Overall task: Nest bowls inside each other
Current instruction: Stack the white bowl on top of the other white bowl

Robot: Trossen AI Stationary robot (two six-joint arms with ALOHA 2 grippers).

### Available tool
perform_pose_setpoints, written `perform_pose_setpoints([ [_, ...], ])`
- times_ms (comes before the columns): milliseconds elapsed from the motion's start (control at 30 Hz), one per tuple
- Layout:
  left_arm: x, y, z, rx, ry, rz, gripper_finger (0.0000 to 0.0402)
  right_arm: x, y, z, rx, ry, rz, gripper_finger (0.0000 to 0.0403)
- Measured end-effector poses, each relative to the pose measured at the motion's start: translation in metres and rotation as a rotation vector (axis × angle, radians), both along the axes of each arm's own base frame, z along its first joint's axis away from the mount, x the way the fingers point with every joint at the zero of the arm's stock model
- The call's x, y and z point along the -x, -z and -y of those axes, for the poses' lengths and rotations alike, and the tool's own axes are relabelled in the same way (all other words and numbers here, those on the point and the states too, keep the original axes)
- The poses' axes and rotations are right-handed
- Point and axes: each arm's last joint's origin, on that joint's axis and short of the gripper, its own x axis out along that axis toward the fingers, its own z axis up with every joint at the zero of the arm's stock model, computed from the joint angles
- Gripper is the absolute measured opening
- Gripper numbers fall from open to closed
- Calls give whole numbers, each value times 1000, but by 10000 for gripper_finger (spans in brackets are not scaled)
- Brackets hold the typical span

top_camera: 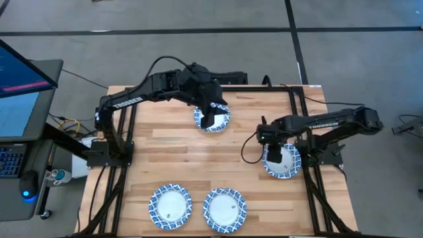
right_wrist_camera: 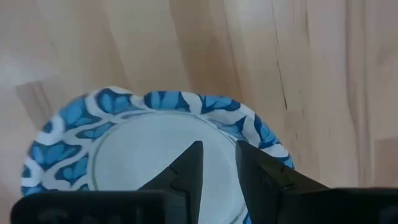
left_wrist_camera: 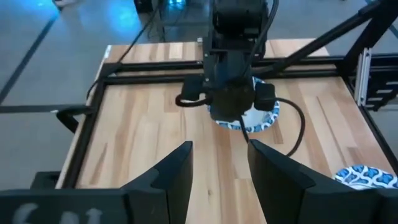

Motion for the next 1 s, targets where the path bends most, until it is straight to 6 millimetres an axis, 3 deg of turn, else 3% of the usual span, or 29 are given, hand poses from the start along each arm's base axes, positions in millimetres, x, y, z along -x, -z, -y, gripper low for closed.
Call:
perform_pose_setpoints([
  [300, -15, 46, -1, 79, 31, -86, 146, -1, 1, 3, 71, 33, -24, 118],
  [633, -17, 42, -1, 136, 39, -37, 146, -2, 3, -4, 58, -7, -31, 118],
  [1000, -18, 41, 5, 97, 138, -24, 146, -12, 30, -4, 64, -13, -187, 118],
])
